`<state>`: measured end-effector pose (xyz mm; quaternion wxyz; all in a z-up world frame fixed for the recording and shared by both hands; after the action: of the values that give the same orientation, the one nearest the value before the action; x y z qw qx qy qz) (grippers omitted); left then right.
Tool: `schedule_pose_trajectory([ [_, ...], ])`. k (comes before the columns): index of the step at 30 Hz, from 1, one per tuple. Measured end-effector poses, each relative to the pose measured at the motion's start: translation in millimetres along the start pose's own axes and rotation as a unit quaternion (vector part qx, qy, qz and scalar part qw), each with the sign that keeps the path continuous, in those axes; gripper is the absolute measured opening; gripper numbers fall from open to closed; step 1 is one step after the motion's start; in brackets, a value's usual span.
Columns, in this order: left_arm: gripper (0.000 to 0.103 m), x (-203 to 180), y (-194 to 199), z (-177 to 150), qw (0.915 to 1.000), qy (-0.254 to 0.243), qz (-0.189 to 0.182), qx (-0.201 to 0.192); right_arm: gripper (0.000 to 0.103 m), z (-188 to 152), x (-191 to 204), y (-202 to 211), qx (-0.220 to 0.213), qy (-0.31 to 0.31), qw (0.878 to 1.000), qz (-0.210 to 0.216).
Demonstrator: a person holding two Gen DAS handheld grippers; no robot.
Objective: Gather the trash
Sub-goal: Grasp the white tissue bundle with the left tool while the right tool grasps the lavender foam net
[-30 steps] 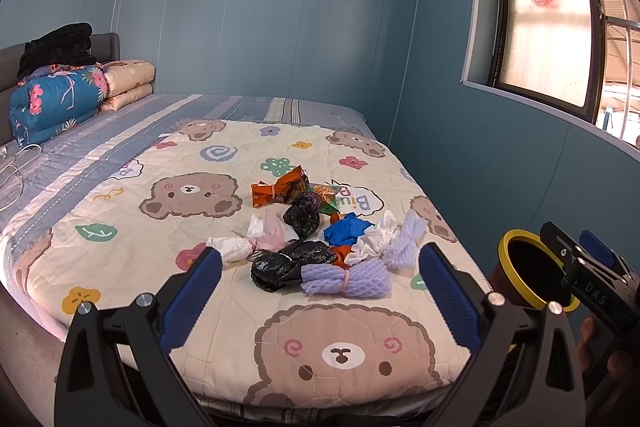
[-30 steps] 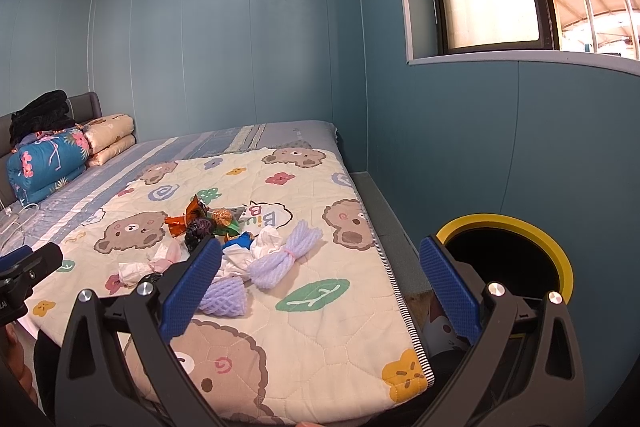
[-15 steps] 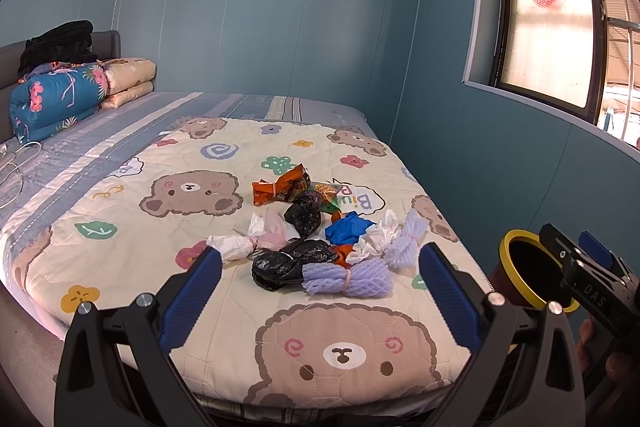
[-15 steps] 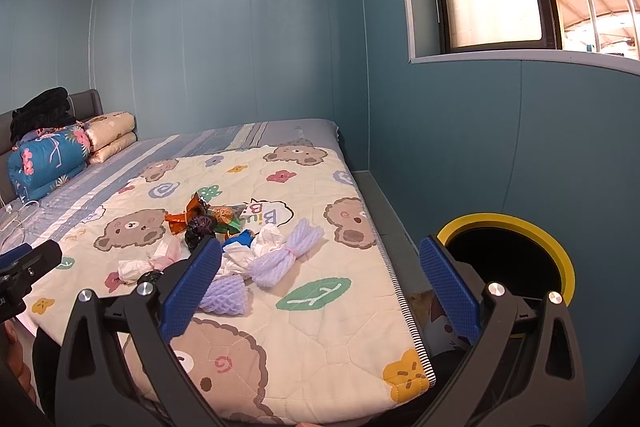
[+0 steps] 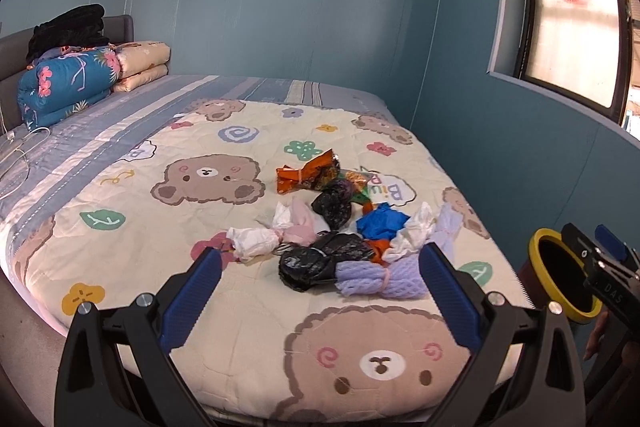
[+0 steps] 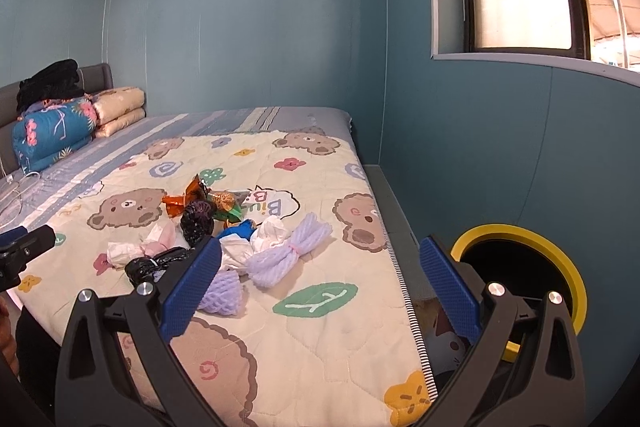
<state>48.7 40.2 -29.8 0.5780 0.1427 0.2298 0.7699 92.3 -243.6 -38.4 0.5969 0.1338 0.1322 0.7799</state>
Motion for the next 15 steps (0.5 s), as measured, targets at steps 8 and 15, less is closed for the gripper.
schedule_pose_trajectory([
  [8,0.095,24,-54,6,0.9982,-0.027,0.032,0.043,0.095,1,-10,-59,0.058,-0.016,0.998,0.023],
  [15,0.095,40,-113,13,0.9941,-0.055,0.046,0.082,0.095,-2,-18,-126,0.116,-0.045,0.990,0.072],
])
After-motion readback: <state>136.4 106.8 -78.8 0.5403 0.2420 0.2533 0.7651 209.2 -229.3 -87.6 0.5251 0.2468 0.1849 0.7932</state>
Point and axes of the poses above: each gripper's, at about its wrist camera, not at the fingertips, and y roughly against the way its jaws point, x to its left, z to its top, the point moved 1 cm from there along -y, roughly the way its jaws point, and after that the axes turned 11 degrees about z, right-handed, at the moved point
